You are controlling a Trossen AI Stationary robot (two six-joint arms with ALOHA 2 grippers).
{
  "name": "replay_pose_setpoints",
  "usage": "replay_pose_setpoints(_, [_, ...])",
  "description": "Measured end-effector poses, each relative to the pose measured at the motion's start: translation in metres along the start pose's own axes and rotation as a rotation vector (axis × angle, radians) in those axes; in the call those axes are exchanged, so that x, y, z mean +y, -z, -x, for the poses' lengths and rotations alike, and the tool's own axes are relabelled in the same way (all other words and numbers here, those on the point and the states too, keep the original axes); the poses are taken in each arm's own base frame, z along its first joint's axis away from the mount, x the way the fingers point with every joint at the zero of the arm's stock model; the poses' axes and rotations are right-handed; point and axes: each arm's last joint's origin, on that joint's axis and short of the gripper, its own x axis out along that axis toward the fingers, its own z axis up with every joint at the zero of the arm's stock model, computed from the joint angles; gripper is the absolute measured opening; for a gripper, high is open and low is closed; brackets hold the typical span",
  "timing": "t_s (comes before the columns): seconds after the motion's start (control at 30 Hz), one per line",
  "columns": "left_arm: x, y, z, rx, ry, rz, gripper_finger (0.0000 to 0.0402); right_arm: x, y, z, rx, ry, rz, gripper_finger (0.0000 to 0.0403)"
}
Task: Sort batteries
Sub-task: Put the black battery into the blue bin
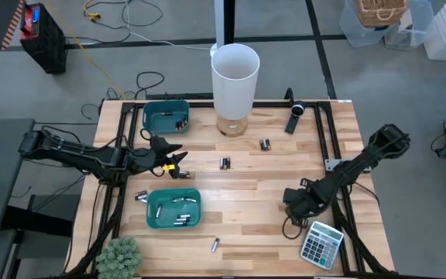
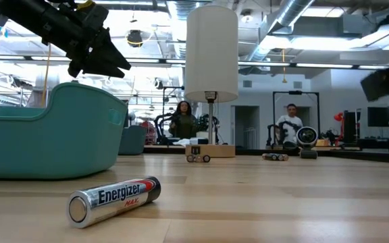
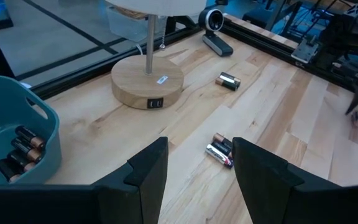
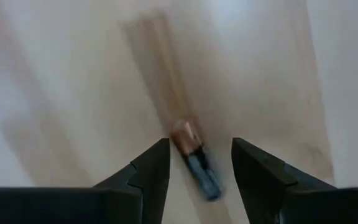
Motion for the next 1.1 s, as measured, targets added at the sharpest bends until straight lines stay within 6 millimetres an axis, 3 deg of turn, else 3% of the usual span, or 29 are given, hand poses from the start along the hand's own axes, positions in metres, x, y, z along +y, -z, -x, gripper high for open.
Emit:
replay_pose_setpoints(0.2, [0.000, 0.000, 0.000, 0.003, -0.002, -0.003, 0.0173, -0.013, -0.002, -0.010, 0.029, 0.007, -0.055, 0.0175])
replay_pose_setpoints(0.77, [0.001, 0.001, 0.000, 0.011, -0.005, -0.009, 0.0173, -0.019, -0.007, -0.011, 0.036, 0.011, -0.115, 0.0066])
replay_pose_setpoints(1.1, [0.001, 0.001, 0.000, 0.011, -0.005, -0.010, 0.0173, -0.018, -0.008, -0.011, 0.001, 0.013, -0.113, 0.0026])
